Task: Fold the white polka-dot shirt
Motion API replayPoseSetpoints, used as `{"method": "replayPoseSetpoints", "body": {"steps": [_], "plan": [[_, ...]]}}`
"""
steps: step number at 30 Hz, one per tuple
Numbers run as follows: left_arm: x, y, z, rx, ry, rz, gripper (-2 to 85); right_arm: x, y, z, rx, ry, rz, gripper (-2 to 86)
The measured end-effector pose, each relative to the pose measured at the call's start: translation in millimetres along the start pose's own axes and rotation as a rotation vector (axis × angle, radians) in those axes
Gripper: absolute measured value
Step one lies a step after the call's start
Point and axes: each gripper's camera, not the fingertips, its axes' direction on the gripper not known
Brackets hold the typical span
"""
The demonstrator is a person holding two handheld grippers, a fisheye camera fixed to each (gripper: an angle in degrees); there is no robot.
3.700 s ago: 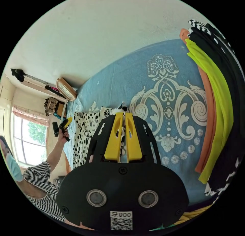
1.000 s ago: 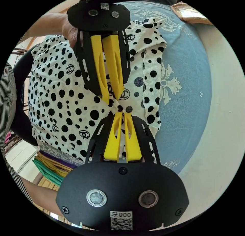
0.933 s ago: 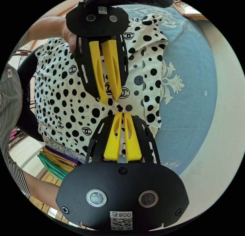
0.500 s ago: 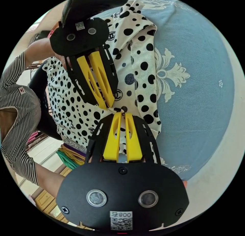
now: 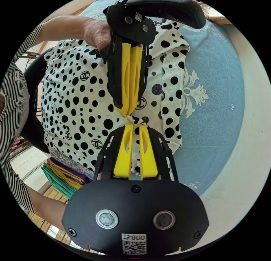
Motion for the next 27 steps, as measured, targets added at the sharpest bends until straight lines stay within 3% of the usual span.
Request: {"method": "replayPoseSetpoints", "body": {"steps": [5, 10, 16, 20, 27], "plan": [[11.3, -1.1, -11.8, 0.028, -0.141, 0.048, 3.9, -0.1, 6.4, 5.3, -0.03, 0.024, -0.01, 0.5], [14.2, -6.4, 3.0, -0.064, -0.145, 0.059, 2.7, 0.3, 28.3, 10.5, -0.012, 0.012, 0.013, 0.0], [-4.3, 10.5, -17.5, 0.027, -0.021, -0.013, 1.8, 0.7, 61.8, 16.9, 0.044, 0.013, 0.077, 0.0], [-8.2, 35.6, -41.8, 0.085, -0.086, -0.067, 1.9, 18.4, 76.9, 47.4, -0.005, -0.085, 0.17, 0.4], [25.8, 107.3, -96.5, 0.157, -0.325, -0.056, 1.6, 9.1, 174.4, 59.3, 0.322, -0.111, 0.416, 0.3]]}}
